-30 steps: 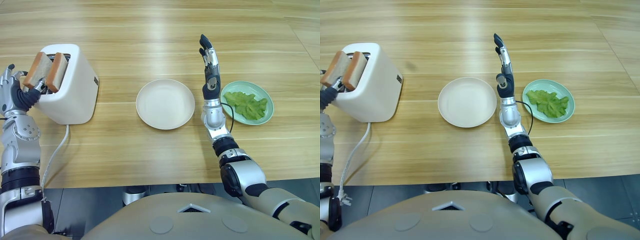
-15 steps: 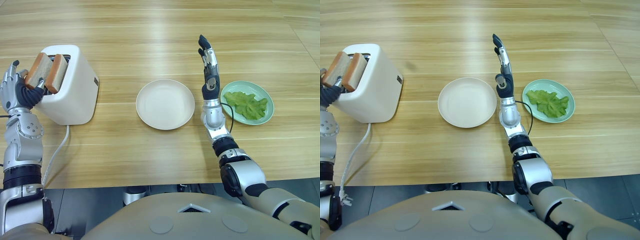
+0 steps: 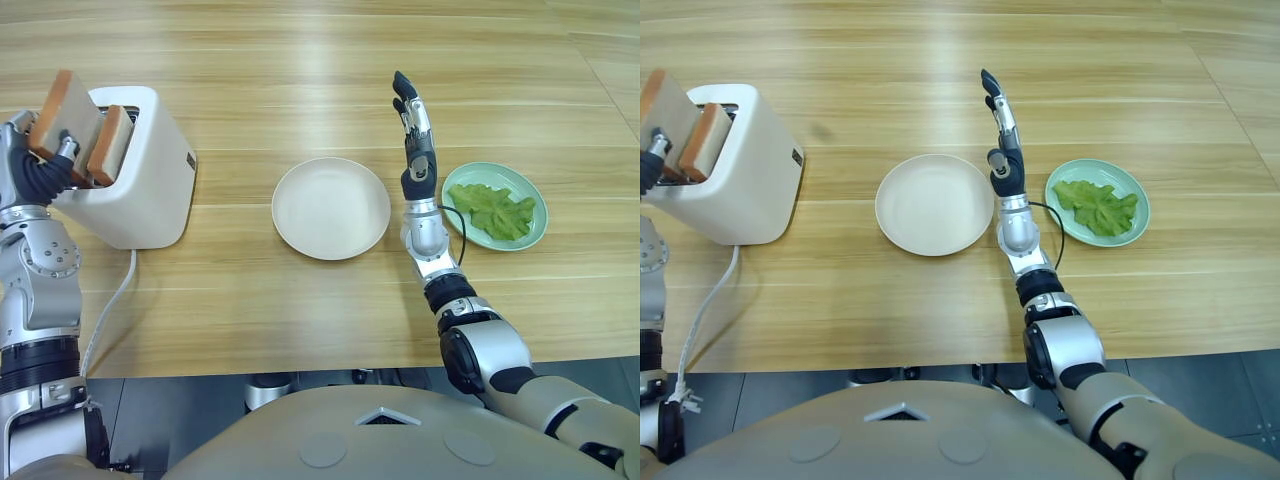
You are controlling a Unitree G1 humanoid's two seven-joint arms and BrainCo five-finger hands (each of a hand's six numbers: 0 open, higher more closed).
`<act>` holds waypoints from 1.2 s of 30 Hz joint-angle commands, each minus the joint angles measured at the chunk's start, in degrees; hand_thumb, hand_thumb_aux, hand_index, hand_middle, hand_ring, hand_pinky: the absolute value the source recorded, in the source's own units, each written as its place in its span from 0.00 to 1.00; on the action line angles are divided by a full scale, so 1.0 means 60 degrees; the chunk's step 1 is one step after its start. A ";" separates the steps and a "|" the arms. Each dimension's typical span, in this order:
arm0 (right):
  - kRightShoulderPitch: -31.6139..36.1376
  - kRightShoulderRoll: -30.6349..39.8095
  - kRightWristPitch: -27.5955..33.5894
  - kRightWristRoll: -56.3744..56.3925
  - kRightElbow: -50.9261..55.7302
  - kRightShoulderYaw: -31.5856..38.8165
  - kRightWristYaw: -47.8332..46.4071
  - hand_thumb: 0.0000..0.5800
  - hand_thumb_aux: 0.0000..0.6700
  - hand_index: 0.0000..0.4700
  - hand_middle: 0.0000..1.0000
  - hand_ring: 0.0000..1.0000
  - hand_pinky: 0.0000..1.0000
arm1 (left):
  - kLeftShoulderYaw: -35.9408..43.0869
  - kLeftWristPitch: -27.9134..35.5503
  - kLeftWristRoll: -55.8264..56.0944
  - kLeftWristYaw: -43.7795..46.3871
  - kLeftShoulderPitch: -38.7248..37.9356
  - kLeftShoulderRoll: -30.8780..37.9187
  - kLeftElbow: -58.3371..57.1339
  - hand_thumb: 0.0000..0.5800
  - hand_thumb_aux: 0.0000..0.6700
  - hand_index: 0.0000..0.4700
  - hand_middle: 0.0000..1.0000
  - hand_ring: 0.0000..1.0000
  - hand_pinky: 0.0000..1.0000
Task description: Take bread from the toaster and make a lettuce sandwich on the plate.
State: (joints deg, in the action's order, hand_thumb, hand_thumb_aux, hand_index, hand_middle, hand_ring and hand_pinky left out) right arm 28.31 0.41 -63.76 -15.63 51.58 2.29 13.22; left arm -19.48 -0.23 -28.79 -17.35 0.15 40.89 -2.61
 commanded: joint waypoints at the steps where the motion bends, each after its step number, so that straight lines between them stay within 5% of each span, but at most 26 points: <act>1: 0.0038 -0.0002 0.0165 -0.0089 0.0172 0.0119 -0.0004 0.00 0.00 0.00 0.00 0.00 0.00 | -0.0352 0.0218 -0.0109 0.0163 -0.0107 -0.0045 0.1221 1.00 1.00 0.98 1.00 1.00 1.00; 12: 0.0174 0.0030 0.0160 -0.0087 0.0267 0.0160 0.0149 0.00 0.00 0.00 0.00 0.00 0.00 | -0.0945 0.0270 -0.0203 0.0736 0.0486 0.0168 0.3345 1.00 1.00 0.98 1.00 1.00 1.00; 22: 0.0614 0.0104 0.0220 0.0342 0.0636 -0.0097 0.0135 0.00 0.00 0.00 0.00 0.00 0.00 | 0.0828 -0.0551 0.0530 0.1990 0.2089 -0.0471 0.3594 1.00 1.00 0.98 1.00 1.00 1.00; 27: 0.0807 0.0184 0.0231 0.0627 0.0651 -0.0363 0.0130 0.00 0.00 0.00 0.00 0.00 0.00 | 0.2779 -0.1390 0.2497 0.4334 0.2657 -0.1255 0.2578 1.00 1.00 0.98 1.00 1.00 1.00; 36: 0.1070 0.0243 0.0284 0.0799 0.0879 -0.0567 0.0173 0.00 0.00 0.00 0.00 0.00 0.00 | 0.4815 -0.2900 0.4436 0.8339 0.3817 -0.2289 -0.2032 1.00 1.00 0.98 1.00 1.00 1.00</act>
State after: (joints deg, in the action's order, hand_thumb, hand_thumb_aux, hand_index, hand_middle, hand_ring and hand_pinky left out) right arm 33.78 2.06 -62.60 -11.10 55.76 -0.85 14.19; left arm 7.28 -15.58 -4.39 27.68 21.81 28.33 -9.61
